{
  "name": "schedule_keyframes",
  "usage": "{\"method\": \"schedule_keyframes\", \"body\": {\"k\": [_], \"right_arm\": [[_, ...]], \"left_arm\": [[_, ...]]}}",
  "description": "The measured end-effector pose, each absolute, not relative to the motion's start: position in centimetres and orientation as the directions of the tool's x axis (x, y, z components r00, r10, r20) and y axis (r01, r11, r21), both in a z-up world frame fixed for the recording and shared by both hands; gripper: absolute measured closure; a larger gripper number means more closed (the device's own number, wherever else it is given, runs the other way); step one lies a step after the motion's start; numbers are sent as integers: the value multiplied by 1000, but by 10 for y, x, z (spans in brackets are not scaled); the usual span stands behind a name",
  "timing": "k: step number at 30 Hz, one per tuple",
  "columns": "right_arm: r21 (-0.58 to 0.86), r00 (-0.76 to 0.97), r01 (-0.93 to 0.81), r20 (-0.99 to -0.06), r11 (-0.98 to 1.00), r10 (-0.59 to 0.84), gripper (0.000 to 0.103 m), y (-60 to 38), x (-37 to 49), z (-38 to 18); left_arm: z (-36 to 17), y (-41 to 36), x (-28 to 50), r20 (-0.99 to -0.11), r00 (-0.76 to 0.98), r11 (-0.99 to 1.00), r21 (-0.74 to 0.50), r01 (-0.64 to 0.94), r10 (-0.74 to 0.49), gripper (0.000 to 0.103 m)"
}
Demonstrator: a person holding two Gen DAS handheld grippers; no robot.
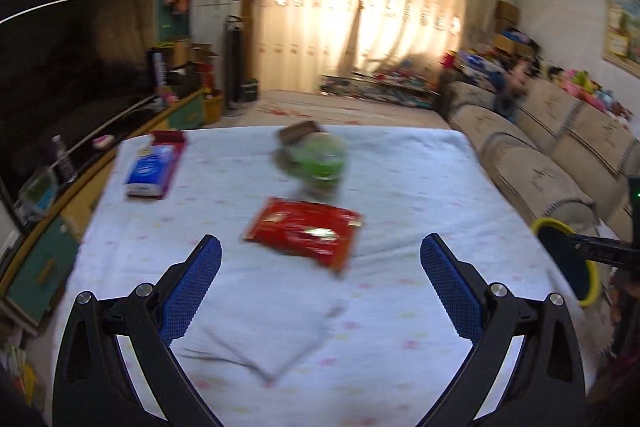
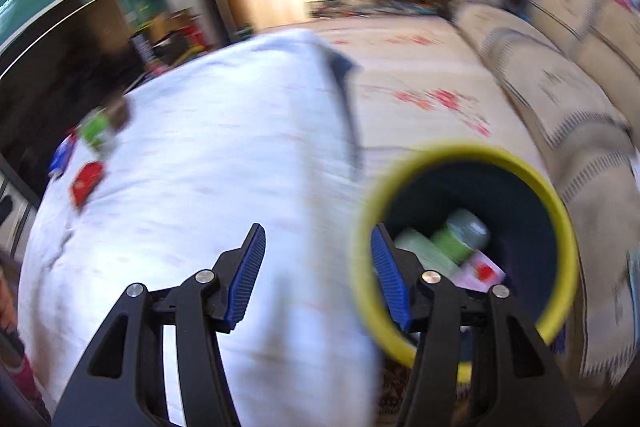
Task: Collect trash
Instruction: 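Reach the right gripper to the green-lidded plastic cup and grasp it, then carry the plastic cup over the bin and open the right gripper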
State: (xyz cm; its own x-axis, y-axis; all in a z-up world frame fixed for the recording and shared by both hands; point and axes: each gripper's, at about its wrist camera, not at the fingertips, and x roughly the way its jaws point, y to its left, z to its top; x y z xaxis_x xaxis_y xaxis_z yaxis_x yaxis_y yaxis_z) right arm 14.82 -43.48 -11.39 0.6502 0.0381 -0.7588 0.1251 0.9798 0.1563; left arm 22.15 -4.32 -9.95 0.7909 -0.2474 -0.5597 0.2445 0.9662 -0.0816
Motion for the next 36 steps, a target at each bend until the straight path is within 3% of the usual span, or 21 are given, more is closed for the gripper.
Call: {"method": "schedule_keyframes", "body": {"k": [5, 9, 13, 28, 31, 36], "right_arm": [[138, 669, -83, -726, 987, 158, 44, -349, 200, -82], [138, 657, -251, -703, 958, 273, 42, -290, 238, -67], [131, 621, -364, -704, 922, 345, 36, -244, 283, -68], [104, 544, -386, -777, 917, 317, 35, -191, 372, -121], [95, 542, -372, -785, 923, 299, 54, -189, 375, -122], [116, 554, -356, -773, 927, 309, 54, -199, 358, -113]], "left_arm": [[-123, 11, 245, -567, 807, 986, -103, 129, -165, 5], [-130, 11, 248, -581, 778, 968, -199, 151, -240, 5], [-129, 2, 239, -572, 791, 977, -141, 162, -214, 5], [-130, 7, 237, -585, 763, 958, -231, 169, -275, 5], [-130, 5, 237, -586, 762, 958, -228, 171, -276, 5], [-130, 0, 235, -586, 765, 962, -209, 178, -269, 5]]}}
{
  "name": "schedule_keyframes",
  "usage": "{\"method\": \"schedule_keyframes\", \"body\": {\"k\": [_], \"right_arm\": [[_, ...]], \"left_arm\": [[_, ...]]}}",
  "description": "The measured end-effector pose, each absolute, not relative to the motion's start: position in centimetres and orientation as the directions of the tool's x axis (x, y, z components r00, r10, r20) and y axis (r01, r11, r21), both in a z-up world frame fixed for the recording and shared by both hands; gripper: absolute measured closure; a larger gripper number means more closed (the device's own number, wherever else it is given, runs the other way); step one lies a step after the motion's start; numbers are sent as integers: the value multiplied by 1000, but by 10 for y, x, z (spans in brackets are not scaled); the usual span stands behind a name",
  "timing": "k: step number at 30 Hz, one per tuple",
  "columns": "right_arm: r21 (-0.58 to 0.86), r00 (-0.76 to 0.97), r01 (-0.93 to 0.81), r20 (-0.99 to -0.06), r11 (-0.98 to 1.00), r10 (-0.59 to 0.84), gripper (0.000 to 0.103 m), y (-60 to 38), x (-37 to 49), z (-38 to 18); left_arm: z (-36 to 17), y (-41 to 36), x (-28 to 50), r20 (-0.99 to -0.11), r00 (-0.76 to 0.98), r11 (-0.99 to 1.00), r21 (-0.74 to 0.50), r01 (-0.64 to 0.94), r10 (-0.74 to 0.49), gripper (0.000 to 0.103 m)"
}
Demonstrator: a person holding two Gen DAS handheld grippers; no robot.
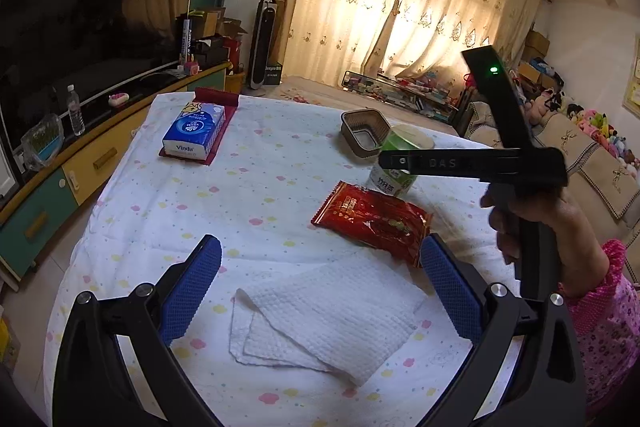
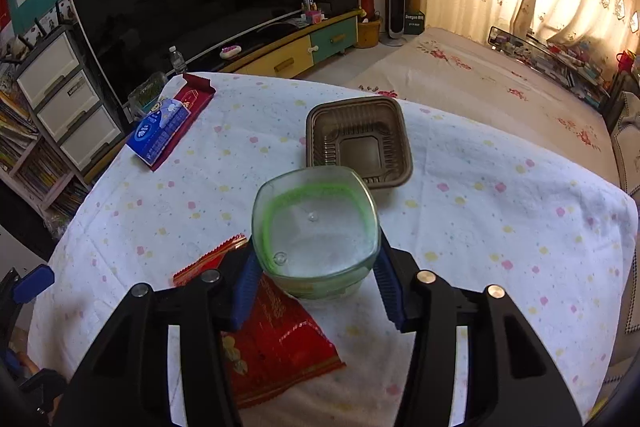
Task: Collect trash
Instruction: 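Carry the plastic cup over the bin and open the right gripper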
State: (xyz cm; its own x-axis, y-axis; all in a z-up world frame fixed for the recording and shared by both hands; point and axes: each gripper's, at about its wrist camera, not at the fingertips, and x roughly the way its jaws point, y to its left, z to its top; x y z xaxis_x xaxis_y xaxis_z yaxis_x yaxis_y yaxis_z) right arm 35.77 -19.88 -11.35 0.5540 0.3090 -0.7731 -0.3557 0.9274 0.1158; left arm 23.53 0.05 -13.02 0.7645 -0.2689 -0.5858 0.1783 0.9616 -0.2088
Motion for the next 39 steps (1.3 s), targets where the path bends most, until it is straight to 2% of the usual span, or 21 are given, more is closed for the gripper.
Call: {"method": "schedule_keyframes", "body": {"k": [10, 16, 27, 36, 37, 38, 39], "right_arm": [[152, 649, -270, -701, 951, 296, 54, -268, 267, -75], [155, 695, -75, -700, 985, 163, 54, -352, 201, -79], [116, 566, 427, -807, 897, -165, 54, -531, 107, -150], [97, 470, 566, -854, 819, -223, 53, -586, 88, -202], [94, 466, 575, -854, 813, -231, 52, -587, 88, -204], [89, 466, 585, -850, 806, -244, 44, -587, 85, -205], [85, 470, 591, -844, 802, -257, 41, -587, 87, -203]], "left_arm": [[-133, -4, 236, -590, 766, 966, -185, 180, -256, 5], [-134, -7, 234, -588, 770, 969, -165, 184, -247, 5], [-133, -8, 232, -593, 772, 973, -149, 177, -231, 5], [-135, -11, 234, -604, 767, 976, -122, 180, -217, 5], [-136, -12, 234, -605, 767, 976, -120, 181, -216, 5], [-136, -12, 234, -604, 767, 976, -119, 181, -216, 5], [-136, -12, 234, -604, 767, 976, -119, 181, -216, 5]]}}
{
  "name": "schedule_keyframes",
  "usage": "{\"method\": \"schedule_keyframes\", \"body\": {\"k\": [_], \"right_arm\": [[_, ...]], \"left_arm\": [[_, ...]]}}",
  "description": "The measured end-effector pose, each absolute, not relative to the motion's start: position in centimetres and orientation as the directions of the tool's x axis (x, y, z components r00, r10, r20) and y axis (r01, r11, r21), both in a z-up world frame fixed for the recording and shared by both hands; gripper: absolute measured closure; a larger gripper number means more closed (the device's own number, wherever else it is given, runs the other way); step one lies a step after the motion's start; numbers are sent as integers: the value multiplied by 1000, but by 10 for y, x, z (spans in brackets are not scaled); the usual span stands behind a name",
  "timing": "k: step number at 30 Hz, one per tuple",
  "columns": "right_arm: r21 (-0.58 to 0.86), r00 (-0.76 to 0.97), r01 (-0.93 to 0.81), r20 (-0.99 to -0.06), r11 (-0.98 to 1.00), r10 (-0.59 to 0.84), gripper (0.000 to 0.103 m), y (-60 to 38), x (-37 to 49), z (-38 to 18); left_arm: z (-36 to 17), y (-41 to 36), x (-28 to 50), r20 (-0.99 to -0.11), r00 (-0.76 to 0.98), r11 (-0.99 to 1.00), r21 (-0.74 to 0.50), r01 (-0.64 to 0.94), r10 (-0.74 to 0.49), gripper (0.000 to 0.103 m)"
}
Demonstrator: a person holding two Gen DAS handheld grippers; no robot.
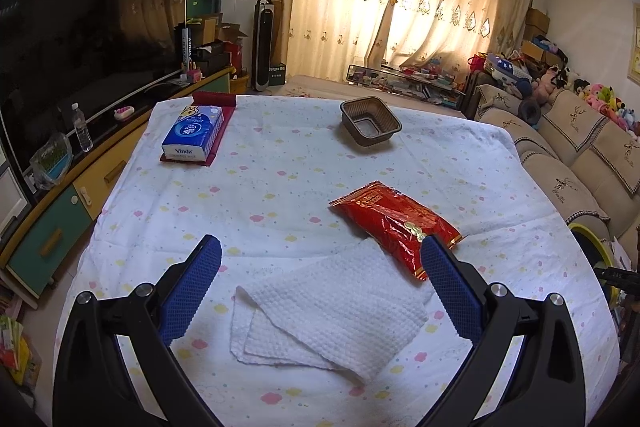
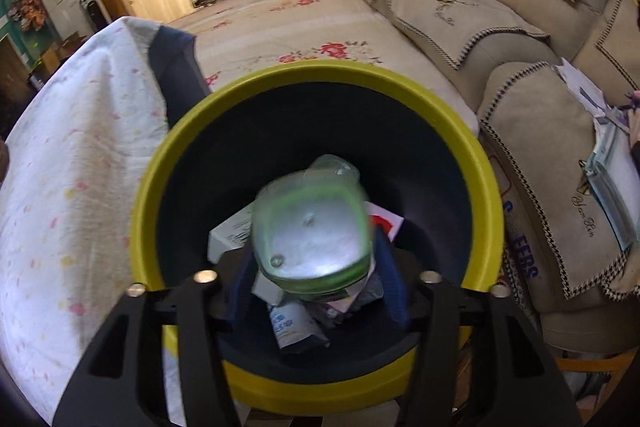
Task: Collect trash
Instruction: 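Carry the plastic cup over the bin and open the right gripper, then reach the left gripper to the red snack bag and grasp it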
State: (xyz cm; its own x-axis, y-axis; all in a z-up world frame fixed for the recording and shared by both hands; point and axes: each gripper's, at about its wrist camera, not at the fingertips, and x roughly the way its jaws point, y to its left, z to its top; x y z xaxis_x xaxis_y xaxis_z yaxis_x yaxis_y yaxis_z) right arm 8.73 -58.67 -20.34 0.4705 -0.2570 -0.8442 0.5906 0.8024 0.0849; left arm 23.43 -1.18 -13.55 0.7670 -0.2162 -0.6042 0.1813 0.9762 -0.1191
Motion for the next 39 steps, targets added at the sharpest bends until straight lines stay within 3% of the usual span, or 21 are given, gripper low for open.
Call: {"method": "schedule_keyframes", "body": {"k": [15, 24, 31, 39], "right_arm": [[111, 530, 553, -812, 826, -246, 41, -561, 89, -184], [145, 557, 545, -798, 826, -228, 40, -565, 79, -178], [160, 563, 544, -798, 824, -217, 39, -572, 74, -180], [170, 566, 523, -802, 835, -191, 39, -571, 81, -185]], "left_arm": [[-135, -31, 237, -633, 734, 968, -112, 226, -245, 5], [-125, -82, 288, -754, 575, 941, -180, 286, -319, 5], [-161, -104, 339, -876, 422, 970, -178, 166, -233, 5], [-175, -120, 356, -902, 395, 983, -139, 122, -176, 5]]}}
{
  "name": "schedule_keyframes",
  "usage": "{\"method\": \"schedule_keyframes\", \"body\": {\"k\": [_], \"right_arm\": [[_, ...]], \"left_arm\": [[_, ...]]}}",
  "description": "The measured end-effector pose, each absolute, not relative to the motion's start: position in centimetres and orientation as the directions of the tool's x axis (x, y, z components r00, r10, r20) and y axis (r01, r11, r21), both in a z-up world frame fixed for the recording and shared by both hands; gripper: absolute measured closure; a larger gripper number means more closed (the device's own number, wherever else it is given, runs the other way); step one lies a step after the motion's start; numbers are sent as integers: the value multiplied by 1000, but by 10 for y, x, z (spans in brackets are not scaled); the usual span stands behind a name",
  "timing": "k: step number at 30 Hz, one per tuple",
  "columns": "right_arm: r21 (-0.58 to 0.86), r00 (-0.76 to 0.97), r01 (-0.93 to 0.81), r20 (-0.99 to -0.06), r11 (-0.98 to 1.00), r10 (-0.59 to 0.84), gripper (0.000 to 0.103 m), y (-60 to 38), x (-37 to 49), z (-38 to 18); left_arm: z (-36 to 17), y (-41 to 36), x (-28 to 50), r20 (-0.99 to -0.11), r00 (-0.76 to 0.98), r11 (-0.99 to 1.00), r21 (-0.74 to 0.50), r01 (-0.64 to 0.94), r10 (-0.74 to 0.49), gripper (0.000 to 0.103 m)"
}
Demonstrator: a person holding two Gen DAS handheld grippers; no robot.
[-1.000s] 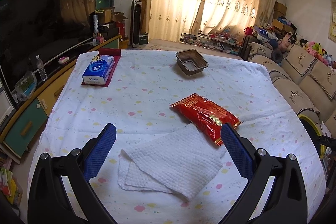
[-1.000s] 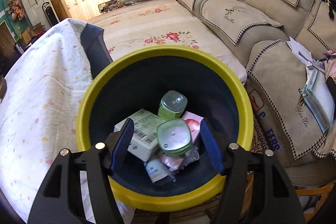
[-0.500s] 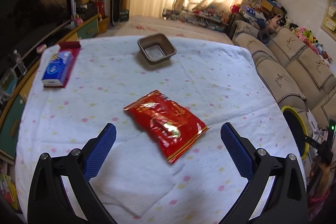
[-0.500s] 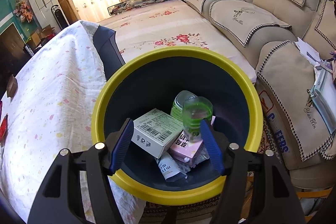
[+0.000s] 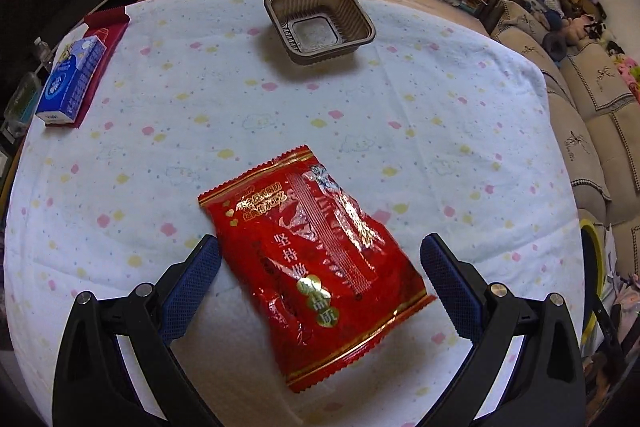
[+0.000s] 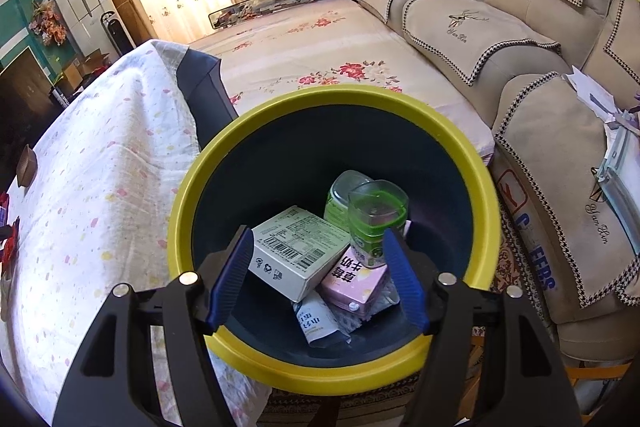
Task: Collect trash
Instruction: 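Reach the left gripper to the red snack bag and grasp it, then carry the red snack bag over the bin and open the left gripper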
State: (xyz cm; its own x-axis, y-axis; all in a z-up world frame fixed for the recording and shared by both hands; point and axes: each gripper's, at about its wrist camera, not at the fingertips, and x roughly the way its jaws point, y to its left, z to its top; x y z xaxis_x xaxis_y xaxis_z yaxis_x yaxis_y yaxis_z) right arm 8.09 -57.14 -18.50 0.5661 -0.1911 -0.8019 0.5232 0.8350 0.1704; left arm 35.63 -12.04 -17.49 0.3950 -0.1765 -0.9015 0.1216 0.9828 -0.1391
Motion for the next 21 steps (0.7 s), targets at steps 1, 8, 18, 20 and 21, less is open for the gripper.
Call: {"method": "schedule_keyframes", "body": {"k": [1, 8, 18, 20, 21], "right_arm": [[170, 566, 519, -803, 838, -188, 39, -571, 82, -186], [174, 562, 514, -808, 840, -177, 39, -571, 82, -189], [182, 568, 512, -805, 839, -172, 39, -573, 80, -188], [185, 571, 513, -802, 838, -172, 39, -574, 78, -187], [186, 573, 513, -801, 838, -173, 39, -574, 77, -186]], "left_arm": [[-175, -122, 358, -902, 396, 983, -138, 119, -174, 6], [-169, -131, 364, -902, 407, 987, -97, 131, -143, 43], [-160, -152, 354, -891, 409, 970, -119, 214, -199, 75], [-151, -159, 348, -880, 426, 964, -114, 239, -210, 77], [-147, -162, 345, -875, 434, 962, -110, 249, -213, 77]]}}
